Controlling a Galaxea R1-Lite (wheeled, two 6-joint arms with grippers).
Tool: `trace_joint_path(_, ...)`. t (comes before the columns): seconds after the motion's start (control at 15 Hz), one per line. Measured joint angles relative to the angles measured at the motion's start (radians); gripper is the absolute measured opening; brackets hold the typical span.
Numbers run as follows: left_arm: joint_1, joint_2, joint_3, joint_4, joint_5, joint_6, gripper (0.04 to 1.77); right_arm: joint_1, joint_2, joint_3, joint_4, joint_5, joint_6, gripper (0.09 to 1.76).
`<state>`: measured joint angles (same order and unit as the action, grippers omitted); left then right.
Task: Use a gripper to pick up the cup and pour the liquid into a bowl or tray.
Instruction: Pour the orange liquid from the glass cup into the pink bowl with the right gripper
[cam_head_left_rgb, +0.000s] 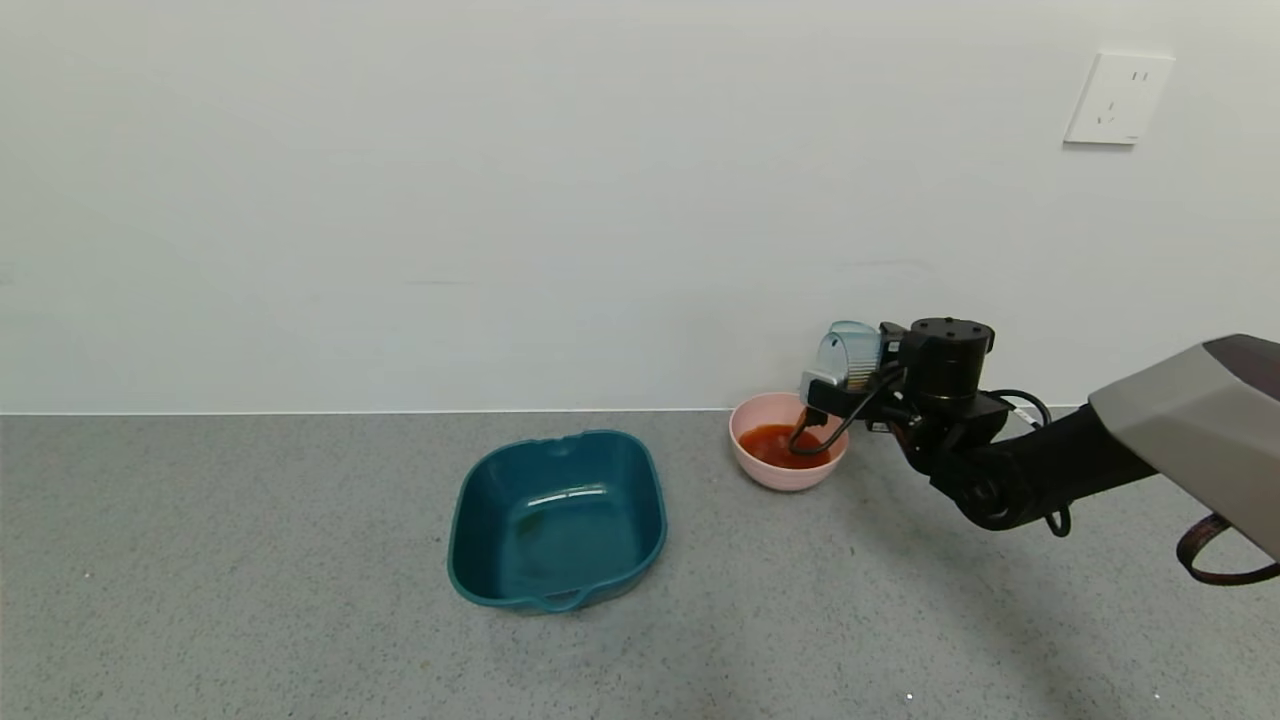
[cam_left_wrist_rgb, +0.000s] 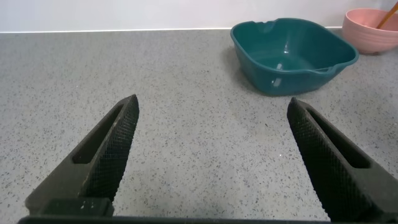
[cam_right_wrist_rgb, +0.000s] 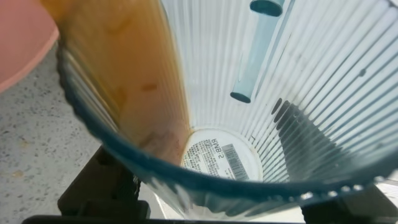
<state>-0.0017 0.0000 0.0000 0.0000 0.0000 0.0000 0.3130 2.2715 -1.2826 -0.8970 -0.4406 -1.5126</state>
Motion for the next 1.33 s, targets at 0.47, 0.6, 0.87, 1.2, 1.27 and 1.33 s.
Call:
trace_joint_path(0.47, 0.000, 0.000, 0.000, 0.000, 0.000, 0.000, 1.72, 0.014, -0.005, -0.007, 0.008, 0.001, -0.120, 1.37)
trace_joint_path(0.6, 0.000, 0.000, 0.000, 0.000, 0.000, 0.000, 1.72, 0.019, -0.005, -0.009, 0.009, 0.001, -0.153, 1.37)
trace_joint_path(0.87, 0.000, 0.000, 0.000, 0.000, 0.000, 0.000, 1.72, 0.023, -0.005, -0.008, 0.009, 0.001, -0.210, 1.37)
trace_joint_path(1.2, 0.000, 0.000, 0.000, 0.000, 0.000, 0.000, 1.72, 0.040, -0.004, 0.001, 0.009, 0.001, -0.289, 1.37)
trace_joint_path(1.27, 0.000, 0.000, 0.000, 0.000, 0.000, 0.000, 1.72, 0.041, -0.004, 0.001, 0.009, 0.001, -0.309, 1.37)
trace_joint_path(1.33, 0.000, 0.000, 0.000, 0.000, 0.000, 0.000, 1.72, 0.043, -0.004, 0.001, 0.009, 0.001, -0.323, 1.37)
